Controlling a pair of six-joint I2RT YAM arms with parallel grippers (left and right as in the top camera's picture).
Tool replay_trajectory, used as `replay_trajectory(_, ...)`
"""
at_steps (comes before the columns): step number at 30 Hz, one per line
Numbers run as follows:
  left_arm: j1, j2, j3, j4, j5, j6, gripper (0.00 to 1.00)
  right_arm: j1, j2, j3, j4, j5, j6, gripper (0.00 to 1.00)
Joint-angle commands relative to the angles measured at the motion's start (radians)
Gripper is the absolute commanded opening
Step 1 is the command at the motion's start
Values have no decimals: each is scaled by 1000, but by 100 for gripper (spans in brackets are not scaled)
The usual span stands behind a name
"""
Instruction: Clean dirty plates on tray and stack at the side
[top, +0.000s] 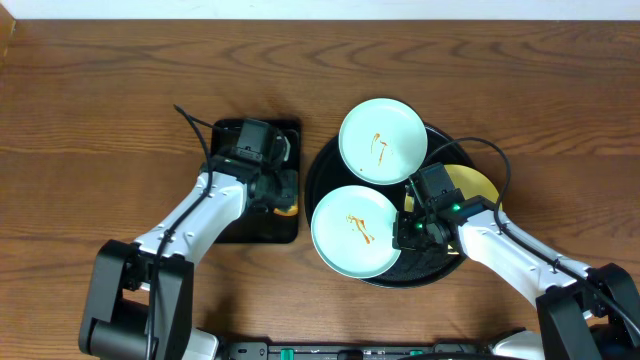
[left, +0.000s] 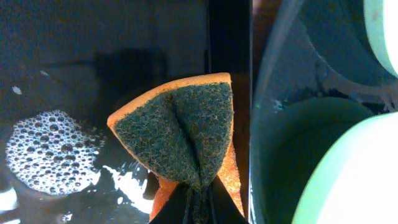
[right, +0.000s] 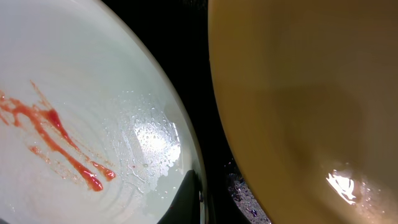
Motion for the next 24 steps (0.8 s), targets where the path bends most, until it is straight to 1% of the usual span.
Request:
replay_trajectory(1, -8, 5, 27, 2, 23, -4, 7, 15, 6, -21, -6, 7, -2, 1)
replay_trajectory(6, -7, -4, 27, -1, 23, -4, 7, 15, 6, -21, -6, 7, -2, 1)
replay_trajectory(8, -7, -20, 27, -5, 23, 13, 8, 15, 6, -21, -6, 7, -2, 1)
replay_trajectory(12, -7, -88, 37, -37, -28, 30, 8, 15, 6, -21, -6, 7, -2, 1)
replay_trajectory(16, -10, -176, 44, -54, -29, 29, 7, 15, 6, -21, -6, 7, -2, 1)
replay_trajectory(19, -38, -220, 43, -50, -28, -5, 7, 15, 6, -21, -6, 7, -2, 1)
replay_trajectory(23, -117, -216, 42, -5, 52, -18, 8, 15, 6, -21, -6, 7, -2, 1)
replay_trajectory(24, -142, -207, 41, 9, 53, -35, 7, 15, 6, -21, -5, 7, -2, 1)
